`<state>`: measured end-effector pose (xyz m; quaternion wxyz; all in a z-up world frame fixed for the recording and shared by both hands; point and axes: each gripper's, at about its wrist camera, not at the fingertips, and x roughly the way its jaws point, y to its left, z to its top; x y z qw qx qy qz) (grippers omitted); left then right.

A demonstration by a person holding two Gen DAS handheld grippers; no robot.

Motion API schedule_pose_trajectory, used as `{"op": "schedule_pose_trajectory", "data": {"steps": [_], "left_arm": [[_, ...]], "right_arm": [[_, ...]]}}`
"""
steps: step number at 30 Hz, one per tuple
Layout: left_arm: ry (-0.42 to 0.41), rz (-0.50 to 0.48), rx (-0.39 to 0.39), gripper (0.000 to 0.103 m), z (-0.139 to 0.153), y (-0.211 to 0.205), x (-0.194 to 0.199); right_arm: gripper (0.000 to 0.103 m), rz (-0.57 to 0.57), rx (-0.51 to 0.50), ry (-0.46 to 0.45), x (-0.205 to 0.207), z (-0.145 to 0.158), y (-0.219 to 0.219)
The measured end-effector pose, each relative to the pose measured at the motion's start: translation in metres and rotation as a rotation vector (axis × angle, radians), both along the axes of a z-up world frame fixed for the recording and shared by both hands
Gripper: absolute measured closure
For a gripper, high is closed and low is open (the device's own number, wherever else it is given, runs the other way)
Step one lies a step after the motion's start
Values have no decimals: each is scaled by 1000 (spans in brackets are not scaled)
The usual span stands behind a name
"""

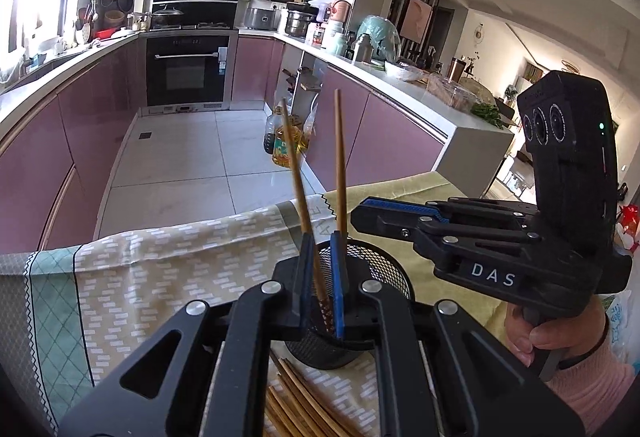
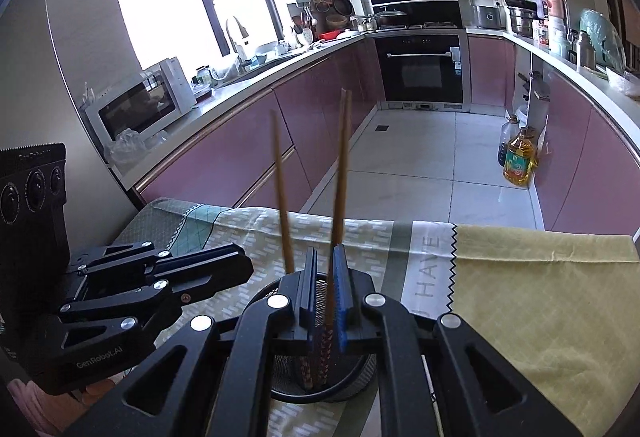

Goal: Organize utensils
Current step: 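Drop the chopstick into the mesh holder and open the right gripper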

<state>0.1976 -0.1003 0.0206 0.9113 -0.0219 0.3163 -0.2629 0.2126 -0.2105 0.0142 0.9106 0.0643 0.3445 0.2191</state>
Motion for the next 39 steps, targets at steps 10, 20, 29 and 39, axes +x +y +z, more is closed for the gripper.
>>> {"op": "schedule_pose_trajectory", "data": {"steps": [10,20,29,39], "left_arm": [[-97,81,-28,62,14,33,-44],[-54,96,81,52,-22,64,-101],[143,78,166,52,-98,66,-114],[195,68,182,53,-119,63,-126]], "right_arm": [[67,-18,44,-101,-33,13,-12],[56,125,-6,-114,-105,-2,3],[59,153,-121,108,-111,-77,33],[62,139,-196,134,-123,-100,47]]}}
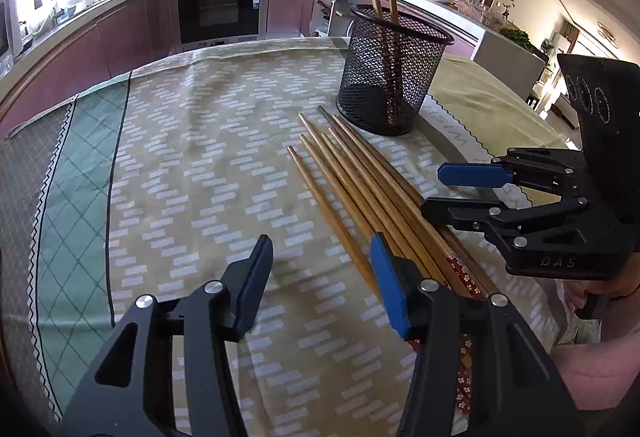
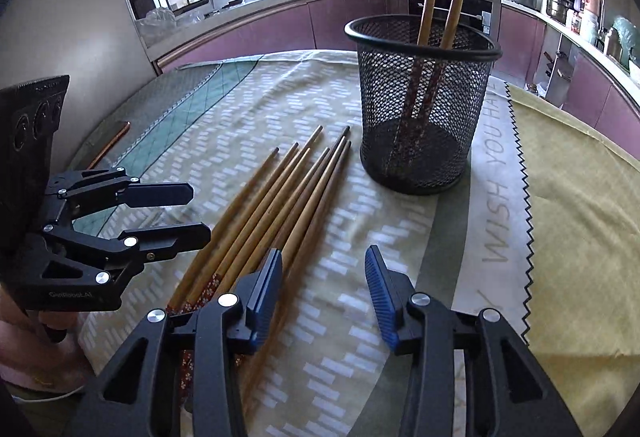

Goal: Organize utensils
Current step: 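Drop the chopstick into the mesh holder and open the right gripper, then grasp another wooden chopstick from the row with the right gripper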

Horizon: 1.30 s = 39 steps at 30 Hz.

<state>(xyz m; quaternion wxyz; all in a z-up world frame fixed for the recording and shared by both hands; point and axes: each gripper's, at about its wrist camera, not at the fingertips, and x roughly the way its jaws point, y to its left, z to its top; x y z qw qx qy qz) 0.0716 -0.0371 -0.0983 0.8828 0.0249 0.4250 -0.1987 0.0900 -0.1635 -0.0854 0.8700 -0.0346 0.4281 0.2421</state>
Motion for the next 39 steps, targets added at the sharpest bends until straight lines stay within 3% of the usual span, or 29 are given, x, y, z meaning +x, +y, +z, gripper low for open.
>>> {"op": "schedule_pose_trajectory", "data": {"steps": [12,16,20,22,25,39], "left_arm": [[-8,0,72,54,0,-13,-1],[-18,14,102,67,0,-13,1],[-2,37,78,82,2,-4,5],[7,47,59,87,3,-1,6],[16,60,42,95,3,4,7],[21,75,40,95,2,6,8]], "right_arm": [[64,-11,-38,-8,4,-4,5],[71,-7,-76,-26,6,-4,15],[81,-14,-59,-16,11,-5,14],[91,-11,-42,-6,12,-5,12],[94,-9,-26,4,13,-5,11],[97,4,69,11,10,4,3]]}}
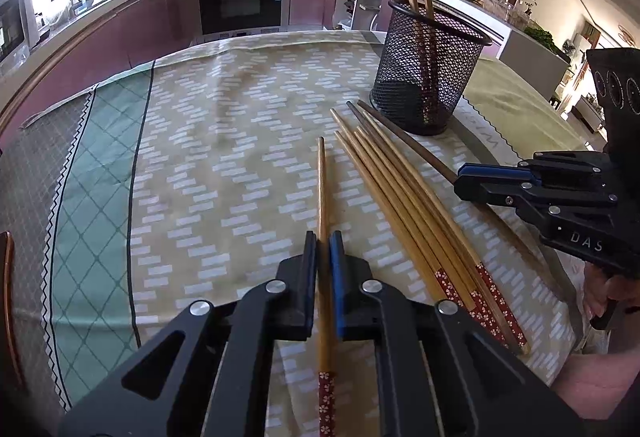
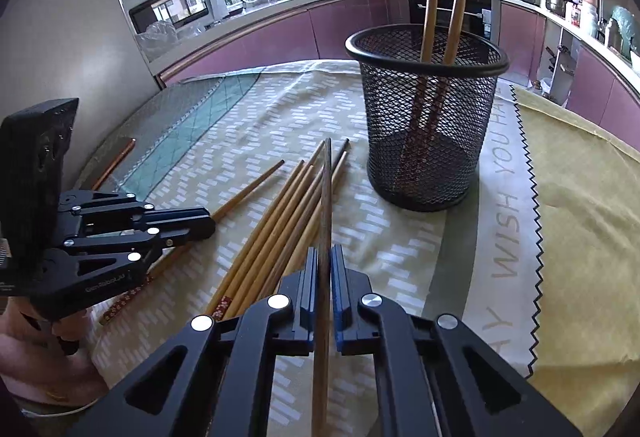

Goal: Organize utensils
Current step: 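Grasp another wooden chopstick from the row with the right gripper, then raise the chopstick upright and carry it over the mesh holder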

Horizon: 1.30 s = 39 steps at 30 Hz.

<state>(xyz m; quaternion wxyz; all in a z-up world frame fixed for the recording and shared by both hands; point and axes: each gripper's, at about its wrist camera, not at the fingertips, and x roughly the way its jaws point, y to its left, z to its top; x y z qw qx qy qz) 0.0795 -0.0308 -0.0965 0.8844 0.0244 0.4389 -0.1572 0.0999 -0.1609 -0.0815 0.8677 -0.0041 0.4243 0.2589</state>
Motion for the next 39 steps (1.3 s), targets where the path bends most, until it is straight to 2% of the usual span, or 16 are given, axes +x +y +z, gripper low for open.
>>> {"op": "schedule_pose_trajectory", "data": {"steps": [6,11,16,21,26,31,39], "left_arm": [[-8,-32,-42,95,7,0,-5],[7,-61,-22,95,1,-7,-4],[12,-62,-13,92,-2,-10,-1],[4,-52,-12,95,3,-10,0],[-31,-81,-77,95,26,-5,-4],[-98,-118,-161,95,62,1,-9],[-192,-172,-260,95,109,6,-17]], "right_arm": [[97,22,-7,21,2,-4,4],[93,25,-38,25,5,-8,9],[97,27,-33,24,7,-8,9],[97,23,-2,-17,1,2,4],[97,26,49,-89,-7,27,-7],[97,2,114,-152,-10,53,-25],[97,-39,182,-225,-9,80,-49]]}}
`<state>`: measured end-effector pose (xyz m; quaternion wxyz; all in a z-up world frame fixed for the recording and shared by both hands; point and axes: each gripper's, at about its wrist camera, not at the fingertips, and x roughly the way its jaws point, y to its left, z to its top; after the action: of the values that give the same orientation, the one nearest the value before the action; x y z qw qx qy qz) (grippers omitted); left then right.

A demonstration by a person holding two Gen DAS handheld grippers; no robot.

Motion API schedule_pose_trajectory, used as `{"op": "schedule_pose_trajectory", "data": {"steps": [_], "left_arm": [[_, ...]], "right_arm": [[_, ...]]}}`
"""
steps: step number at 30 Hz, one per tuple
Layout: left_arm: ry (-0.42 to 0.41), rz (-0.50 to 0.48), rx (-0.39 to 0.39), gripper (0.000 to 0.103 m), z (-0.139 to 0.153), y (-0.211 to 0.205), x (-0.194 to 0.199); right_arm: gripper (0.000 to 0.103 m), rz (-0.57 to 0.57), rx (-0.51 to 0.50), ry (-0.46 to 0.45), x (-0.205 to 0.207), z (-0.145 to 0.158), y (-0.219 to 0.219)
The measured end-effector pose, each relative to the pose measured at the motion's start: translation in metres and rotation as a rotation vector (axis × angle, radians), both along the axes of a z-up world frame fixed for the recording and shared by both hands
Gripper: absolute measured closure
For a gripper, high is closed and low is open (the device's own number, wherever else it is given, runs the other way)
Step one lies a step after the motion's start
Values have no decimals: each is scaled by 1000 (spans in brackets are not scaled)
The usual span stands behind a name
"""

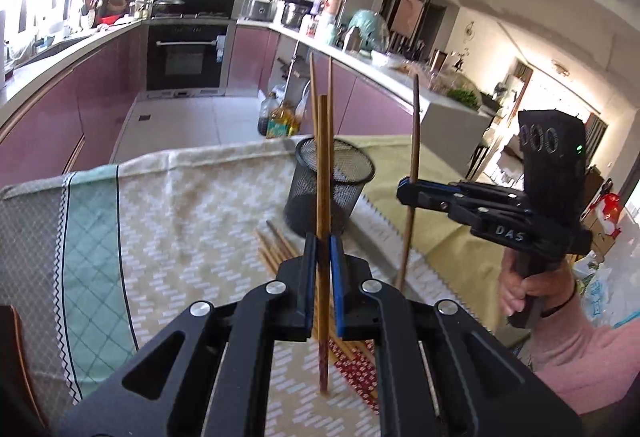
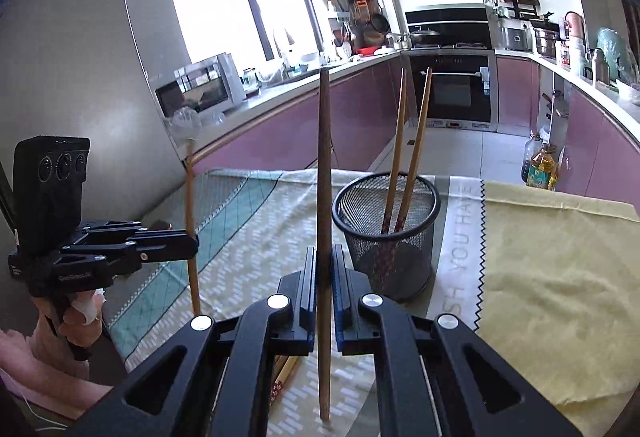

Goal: Organize utensils
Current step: 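Raise the chopstick upright and carry it over the mesh holder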

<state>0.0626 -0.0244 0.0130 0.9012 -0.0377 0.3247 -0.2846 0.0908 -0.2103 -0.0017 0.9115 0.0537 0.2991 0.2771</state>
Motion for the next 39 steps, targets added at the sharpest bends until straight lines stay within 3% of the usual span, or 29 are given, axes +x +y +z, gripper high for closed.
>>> {"op": "schedule_pose_trajectory", "data": {"steps": [7,15,23,32,39], "left_arm": [[-64,15,-47,95,28,2,6],[-120,41,-129,95,59,-4,38],[-156,46,-162,95,86,-22,62],[-177,86,-138,95,89,-38,84],[-107,73,-3,95,61,-59,104]], "right_arm": [[97,-16,23,-74,5,24,-9],[97,-32,55,-140,23,60,-17],[97,-63,55,-206,35,86,-26],[97,-101,27,-212,50,86,-26],[97,-89,-23,-110,74,61,-16]]}}
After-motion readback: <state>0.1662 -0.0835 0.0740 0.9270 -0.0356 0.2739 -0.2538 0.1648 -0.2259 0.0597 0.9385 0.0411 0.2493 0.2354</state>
